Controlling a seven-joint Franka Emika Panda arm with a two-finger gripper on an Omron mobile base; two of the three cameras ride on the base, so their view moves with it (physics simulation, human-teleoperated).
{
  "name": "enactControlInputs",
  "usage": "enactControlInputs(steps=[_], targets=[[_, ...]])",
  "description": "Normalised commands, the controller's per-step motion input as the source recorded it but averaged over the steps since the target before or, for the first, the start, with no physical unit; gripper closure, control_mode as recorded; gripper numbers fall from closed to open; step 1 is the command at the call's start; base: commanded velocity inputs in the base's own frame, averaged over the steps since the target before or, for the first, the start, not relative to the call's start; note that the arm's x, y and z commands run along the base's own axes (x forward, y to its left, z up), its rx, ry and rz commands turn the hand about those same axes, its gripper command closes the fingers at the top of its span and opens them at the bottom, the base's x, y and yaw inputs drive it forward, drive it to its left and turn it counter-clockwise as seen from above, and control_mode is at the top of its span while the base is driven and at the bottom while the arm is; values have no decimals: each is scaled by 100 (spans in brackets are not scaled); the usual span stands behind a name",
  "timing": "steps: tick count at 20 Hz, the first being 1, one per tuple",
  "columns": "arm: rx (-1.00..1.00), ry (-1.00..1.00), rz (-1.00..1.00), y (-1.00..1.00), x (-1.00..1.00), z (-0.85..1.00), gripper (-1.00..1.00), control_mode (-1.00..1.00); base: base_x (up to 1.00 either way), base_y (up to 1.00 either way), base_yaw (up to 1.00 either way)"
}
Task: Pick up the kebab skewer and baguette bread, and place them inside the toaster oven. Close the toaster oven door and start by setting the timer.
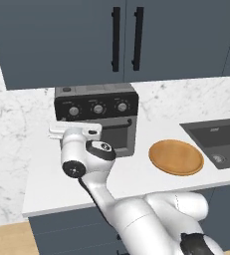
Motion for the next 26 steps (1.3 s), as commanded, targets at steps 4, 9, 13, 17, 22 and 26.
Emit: enactControlInputs(steps=[4, 9, 13, 17, 22, 26], targets=[[0, 3, 0, 0, 16, 20, -100, -100, 0, 0, 0], [0, 3, 0, 0, 15, -1, -100, -100, 0, 0, 0], [0, 0, 0, 0, 28, -8, -100, -100, 0, 0, 0], [0, 0, 0, 0, 23, -10, -100, -100, 0, 0, 0], [0, 0, 0, 0, 20, -23, -100, -100, 0, 0, 0], [0, 0, 0, 0, 21, -19, -100, -100, 0, 0, 0]])
